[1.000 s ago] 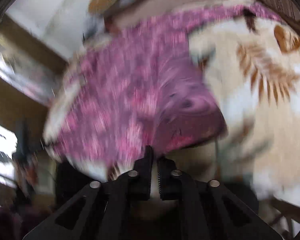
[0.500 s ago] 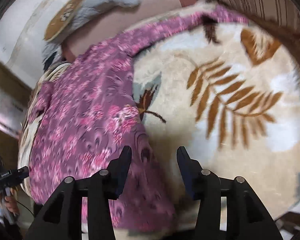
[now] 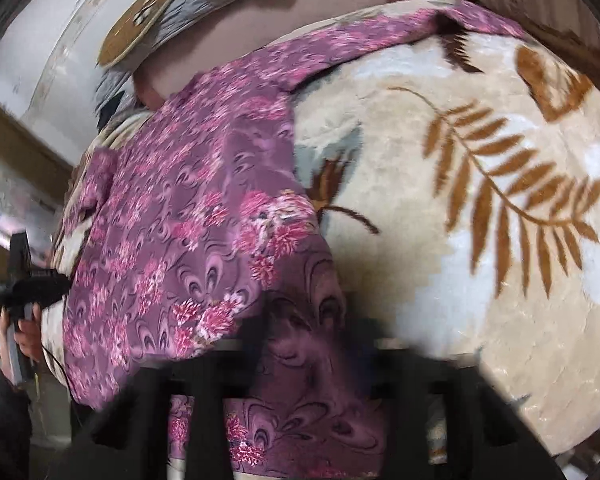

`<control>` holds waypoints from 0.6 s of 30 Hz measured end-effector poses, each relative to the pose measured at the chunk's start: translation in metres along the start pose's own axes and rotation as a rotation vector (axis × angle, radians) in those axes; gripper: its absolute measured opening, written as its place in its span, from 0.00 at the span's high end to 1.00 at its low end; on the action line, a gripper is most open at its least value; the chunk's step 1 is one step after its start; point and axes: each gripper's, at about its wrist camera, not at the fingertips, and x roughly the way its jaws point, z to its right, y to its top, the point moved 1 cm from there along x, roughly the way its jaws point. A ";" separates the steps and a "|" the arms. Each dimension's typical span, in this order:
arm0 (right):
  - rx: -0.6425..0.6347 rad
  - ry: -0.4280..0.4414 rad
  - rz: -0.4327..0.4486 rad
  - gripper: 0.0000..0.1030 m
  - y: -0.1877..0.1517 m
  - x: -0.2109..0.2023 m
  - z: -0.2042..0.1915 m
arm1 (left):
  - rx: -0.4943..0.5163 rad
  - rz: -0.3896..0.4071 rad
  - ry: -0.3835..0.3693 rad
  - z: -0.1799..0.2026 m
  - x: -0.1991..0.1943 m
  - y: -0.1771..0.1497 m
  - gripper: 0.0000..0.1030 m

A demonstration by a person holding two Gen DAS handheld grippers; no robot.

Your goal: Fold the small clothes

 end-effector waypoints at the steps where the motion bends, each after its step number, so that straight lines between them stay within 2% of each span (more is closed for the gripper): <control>1: -0.021 0.001 -0.007 0.96 0.000 0.000 -0.004 | 0.010 0.022 0.022 0.000 -0.005 0.000 0.98; 3: -0.063 0.004 0.049 0.97 0.004 -0.015 -0.012 | 0.029 0.091 0.048 -0.004 -0.026 0.000 0.98; 5: -0.038 0.023 0.116 0.97 0.010 -0.034 -0.007 | 0.043 0.158 0.085 -0.012 -0.047 0.003 0.98; 6: -0.023 0.025 0.121 0.97 0.012 -0.037 -0.003 | 0.044 0.166 0.092 -0.017 -0.052 0.005 0.98; 7: -0.009 0.023 0.109 0.97 0.013 -0.035 0.003 | 0.042 0.152 0.086 -0.022 -0.052 0.007 0.98; 8: 0.001 0.002 0.081 0.97 0.013 -0.028 0.008 | 0.040 0.128 0.111 -0.025 -0.047 0.008 0.98; 10: -0.004 -0.046 -0.019 0.96 0.006 -0.006 0.015 | 0.049 0.088 0.156 -0.029 -0.034 0.009 0.98; 11: -0.012 -0.070 -0.059 0.96 0.002 0.002 0.015 | 0.045 0.069 0.152 -0.031 -0.030 0.009 0.97; 13: -0.035 -0.075 -0.045 0.89 0.003 -0.006 0.010 | 0.021 0.066 0.124 -0.035 -0.033 0.007 0.97; 15: -0.030 -0.071 0.005 0.87 0.016 -0.024 0.005 | 0.013 0.108 0.105 -0.033 -0.049 0.004 0.97; 18: -0.059 -0.013 0.117 0.85 0.043 -0.043 -0.009 | 0.076 0.180 0.072 -0.008 -0.071 -0.003 0.92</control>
